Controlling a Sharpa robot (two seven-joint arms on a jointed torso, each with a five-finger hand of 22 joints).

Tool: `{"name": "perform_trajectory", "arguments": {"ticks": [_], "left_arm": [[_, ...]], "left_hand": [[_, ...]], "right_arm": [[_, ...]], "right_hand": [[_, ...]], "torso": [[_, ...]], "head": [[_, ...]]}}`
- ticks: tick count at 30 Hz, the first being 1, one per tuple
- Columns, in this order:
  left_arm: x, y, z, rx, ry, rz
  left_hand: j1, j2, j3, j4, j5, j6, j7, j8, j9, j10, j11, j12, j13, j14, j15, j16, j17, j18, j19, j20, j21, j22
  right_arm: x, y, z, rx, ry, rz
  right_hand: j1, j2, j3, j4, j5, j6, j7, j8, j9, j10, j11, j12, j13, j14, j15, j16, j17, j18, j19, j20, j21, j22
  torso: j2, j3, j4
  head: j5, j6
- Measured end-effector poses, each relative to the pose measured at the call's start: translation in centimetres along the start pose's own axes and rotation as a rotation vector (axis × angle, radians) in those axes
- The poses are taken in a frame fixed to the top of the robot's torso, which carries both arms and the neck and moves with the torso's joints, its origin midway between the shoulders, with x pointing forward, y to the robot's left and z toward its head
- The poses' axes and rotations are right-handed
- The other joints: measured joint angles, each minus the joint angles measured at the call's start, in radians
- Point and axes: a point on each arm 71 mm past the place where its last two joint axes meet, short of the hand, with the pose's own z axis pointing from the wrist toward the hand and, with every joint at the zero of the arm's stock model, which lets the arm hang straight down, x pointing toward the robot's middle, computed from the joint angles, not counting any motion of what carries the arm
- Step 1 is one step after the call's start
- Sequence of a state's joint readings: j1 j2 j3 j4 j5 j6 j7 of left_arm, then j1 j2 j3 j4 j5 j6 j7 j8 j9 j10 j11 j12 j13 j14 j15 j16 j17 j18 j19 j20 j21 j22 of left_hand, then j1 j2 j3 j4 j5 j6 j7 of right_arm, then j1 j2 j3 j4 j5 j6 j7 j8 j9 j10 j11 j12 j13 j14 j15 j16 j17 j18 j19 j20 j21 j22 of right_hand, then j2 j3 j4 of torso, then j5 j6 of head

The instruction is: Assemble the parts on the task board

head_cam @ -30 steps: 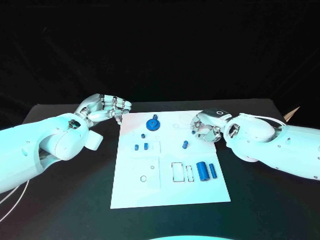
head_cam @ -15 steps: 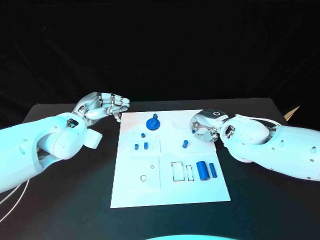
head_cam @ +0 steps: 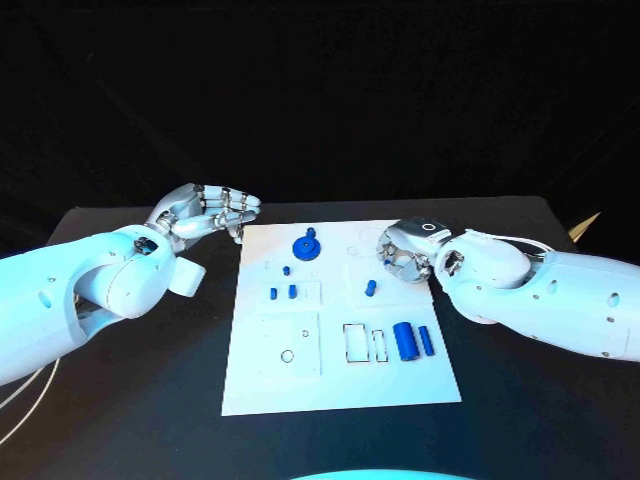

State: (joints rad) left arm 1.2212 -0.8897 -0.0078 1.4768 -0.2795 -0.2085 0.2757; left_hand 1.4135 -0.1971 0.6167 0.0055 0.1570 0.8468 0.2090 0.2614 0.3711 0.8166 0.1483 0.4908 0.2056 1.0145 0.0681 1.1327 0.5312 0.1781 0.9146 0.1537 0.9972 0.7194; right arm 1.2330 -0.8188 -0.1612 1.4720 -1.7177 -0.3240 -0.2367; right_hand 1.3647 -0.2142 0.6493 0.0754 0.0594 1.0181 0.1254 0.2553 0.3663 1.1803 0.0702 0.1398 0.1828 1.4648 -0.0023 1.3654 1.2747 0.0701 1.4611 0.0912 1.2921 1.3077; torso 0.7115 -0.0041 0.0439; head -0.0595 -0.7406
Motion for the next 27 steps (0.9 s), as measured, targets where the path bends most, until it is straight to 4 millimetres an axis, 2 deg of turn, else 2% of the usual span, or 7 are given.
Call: {"name": "perform_trajectory", "arguments": {"ticks": [7, 12, 18, 27], "left_arm": [[-0.01, 0.0, -0.01, 0.0, 0.0, -0.001], [-0.06, 0.01, -0.05, -0.001, -0.001, -0.001], [-0.09, 0.01, -0.06, -0.001, -0.002, -0.001], [-0.12, 0.01, -0.08, -0.002, -0.003, -0.002]], "left_hand": [[0.0, 0.0, 0.0, 0.0, 0.0, 0.0, 0.0, 0.0, 0.0, 0.0, 0.0, 0.0, 0.0, 0.0, 0.0, 0.0, 0.0, 0.0, 0.0, 0.0, 0.0, 0.0], [0.0, 0.0, 0.0, 0.0, 0.0, 0.0, 0.0, 0.0, 0.0, 0.0, 0.0, 0.0, 0.0, 0.0, 0.0, 0.0, 0.0, 0.0, 0.0, 0.0, 0.0, 0.0], [0.0, 0.0, -0.002, -0.002, 0.0, 0.0, 0.0, 0.0, 0.0, 0.0, 0.0, 0.0, 0.0, 0.0, 0.0, 0.0, 0.0, 0.0, 0.0, 0.0, 0.0, 0.0], [0.0, 0.0, -0.003, -0.003, 0.0, 0.0, 0.0, 0.0, 0.001, 0.0, 0.0, 0.0, -0.001, 0.0, 0.0, 0.0, -0.001, 0.0, 0.0, 0.0, 0.0, -0.001]], "right_arm": [[0.09, 0.2, 0.15, 0.003, -0.004, -0.003], [0.12, 0.45, 0.23, 0.005, -0.003, -0.012], [0.19, 0.78, 0.16, 0.014, -0.009, -0.025], [0.46, 0.96, -0.11, 0.028, -0.042, -0.024]], "right_hand": [[0.003, 0.003, 0.008, -0.024, -0.002, 0.017, 0.001, 0.013, 0.009, 0.022, -0.004, -0.003, -0.003, 0.003, -0.004, 0.0, -0.007, 0.0, 0.0, 0.0, 0.016, 0.0], [0.009, 0.009, 0.013, -0.066, -0.001, 0.04, -0.004, 0.027, 0.024, 0.04, 0.005, -0.008, -0.003, 0.001, -0.016, 0.0, -0.015, 0.0, 0.007, -0.007, 0.034, 0.0], [0.016, 0.016, 0.026, -0.092, 0.024, 0.052, -0.006, 0.035, 0.032, 0.049, 0.014, -0.015, 0.001, 0.004, -0.021, 0.0, -0.02, 0.0, 0.003, -0.011, 0.041, 0.0], [0.011, 0.024, 0.031, -0.103, 0.045, 0.056, -0.01, 0.039, 0.036, 0.053, 0.017, -0.017, 0.007, 0.0, -0.025, 0.0, -0.021, 0.0, 0.007, -0.015, 0.046, 0.0]], "torso": [[0.0, -0.0005, 0.0], [0.0, -0.0006, 0.0], [0.0, -0.0006, 0.0], [0.0, -0.0006, 0.0]], "head": [[0.001, -0.002], [0.001, -0.003], [0.0, -0.004], [-0.001, -0.004]]}}
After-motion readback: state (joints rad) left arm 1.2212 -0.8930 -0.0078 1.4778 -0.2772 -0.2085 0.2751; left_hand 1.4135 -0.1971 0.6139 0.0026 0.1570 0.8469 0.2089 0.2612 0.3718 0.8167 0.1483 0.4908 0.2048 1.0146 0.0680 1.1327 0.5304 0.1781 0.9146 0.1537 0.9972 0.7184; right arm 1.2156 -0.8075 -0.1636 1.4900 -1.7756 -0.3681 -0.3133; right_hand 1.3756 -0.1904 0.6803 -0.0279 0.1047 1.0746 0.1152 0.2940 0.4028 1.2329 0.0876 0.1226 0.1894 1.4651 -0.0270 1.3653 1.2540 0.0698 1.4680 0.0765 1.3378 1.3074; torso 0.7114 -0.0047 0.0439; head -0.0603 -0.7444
